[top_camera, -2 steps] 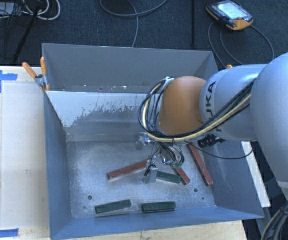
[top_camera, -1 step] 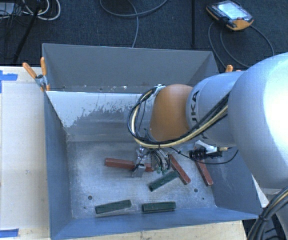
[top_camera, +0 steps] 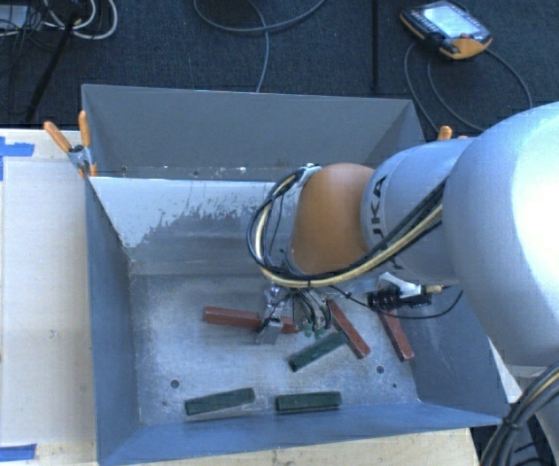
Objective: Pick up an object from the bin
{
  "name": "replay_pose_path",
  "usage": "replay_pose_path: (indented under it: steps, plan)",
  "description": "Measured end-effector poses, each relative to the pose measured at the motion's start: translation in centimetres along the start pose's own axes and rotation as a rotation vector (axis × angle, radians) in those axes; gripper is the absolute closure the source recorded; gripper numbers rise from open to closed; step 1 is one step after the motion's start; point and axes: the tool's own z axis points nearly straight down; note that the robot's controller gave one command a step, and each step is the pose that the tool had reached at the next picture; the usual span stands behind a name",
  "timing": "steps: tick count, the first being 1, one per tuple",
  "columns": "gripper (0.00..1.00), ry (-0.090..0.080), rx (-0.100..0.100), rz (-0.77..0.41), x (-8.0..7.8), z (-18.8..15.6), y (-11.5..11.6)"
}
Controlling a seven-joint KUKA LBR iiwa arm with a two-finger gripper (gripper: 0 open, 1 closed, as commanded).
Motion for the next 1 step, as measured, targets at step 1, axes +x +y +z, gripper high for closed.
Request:
replay_pose_path:
  steps: [1]
  plan:
    - [1.00,0.001,0.000,0.000,0.04,-0.21,-0.01]
